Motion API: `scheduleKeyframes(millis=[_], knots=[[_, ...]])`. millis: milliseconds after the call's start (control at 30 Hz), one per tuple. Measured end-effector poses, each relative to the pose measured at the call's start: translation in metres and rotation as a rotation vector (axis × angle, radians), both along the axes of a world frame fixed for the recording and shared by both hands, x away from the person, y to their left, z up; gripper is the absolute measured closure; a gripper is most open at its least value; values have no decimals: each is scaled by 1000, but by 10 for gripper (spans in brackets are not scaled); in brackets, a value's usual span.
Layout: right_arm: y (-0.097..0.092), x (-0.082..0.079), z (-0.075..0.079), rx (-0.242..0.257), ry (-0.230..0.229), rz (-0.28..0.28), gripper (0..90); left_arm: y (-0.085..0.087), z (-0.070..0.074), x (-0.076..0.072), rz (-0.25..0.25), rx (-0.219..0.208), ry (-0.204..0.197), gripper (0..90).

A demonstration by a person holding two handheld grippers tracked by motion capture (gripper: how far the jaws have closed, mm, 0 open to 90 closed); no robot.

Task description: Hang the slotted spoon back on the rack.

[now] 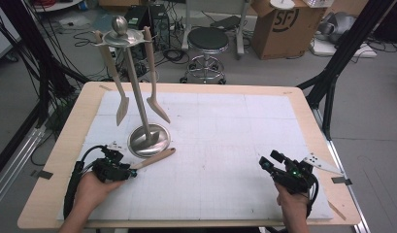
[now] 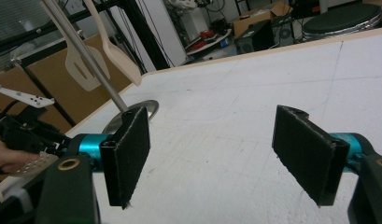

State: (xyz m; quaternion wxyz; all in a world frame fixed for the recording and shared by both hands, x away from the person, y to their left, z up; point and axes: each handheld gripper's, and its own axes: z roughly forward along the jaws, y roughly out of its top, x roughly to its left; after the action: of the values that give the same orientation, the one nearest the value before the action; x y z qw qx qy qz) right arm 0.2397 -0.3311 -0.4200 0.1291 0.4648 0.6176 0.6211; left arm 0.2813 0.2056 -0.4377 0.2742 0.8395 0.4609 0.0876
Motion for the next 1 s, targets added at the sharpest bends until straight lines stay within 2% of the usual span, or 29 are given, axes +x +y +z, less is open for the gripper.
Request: scheduleKeyframes(millis=[100, 367, 533, 633, 667, 700, 733, 800, 867, 1000], knots=[[0, 0, 0, 0, 1, 0, 270, -2, 0, -3, -19, 28, -31, 648], [0, 0, 0, 4, -1, -6, 270, -2, 0, -6, -57, 26, -64, 694], [-1, 0, 0, 5, 4, -8, 270, -3, 1, -9, -74, -1, -57, 723], [-1, 0, 0, 3, 2, -7, 270, -1, 3, -13, -81, -56, -45, 754], [-1, 0, 0, 3, 4, -7, 270, 0, 4, -13, -50, -76, -29, 774], [0, 0, 0, 3, 4, -7, 270, 1, 4, -14, -43, -91, -32, 774], [0, 0, 0, 4, 8, -6, 270, 0, 4, -14, -60, -99, -37, 776], [0, 0, 0, 3, 4, -6, 270, -2, 2, -15, -50, -80, -44, 776], [0, 0, 0, 4, 3, -6, 270, -2, -1, -13, -47, -78, -32, 776], [-1, 0, 0, 4, 3, -8, 270, -3, -3, -15, -43, -84, -47, 775]])
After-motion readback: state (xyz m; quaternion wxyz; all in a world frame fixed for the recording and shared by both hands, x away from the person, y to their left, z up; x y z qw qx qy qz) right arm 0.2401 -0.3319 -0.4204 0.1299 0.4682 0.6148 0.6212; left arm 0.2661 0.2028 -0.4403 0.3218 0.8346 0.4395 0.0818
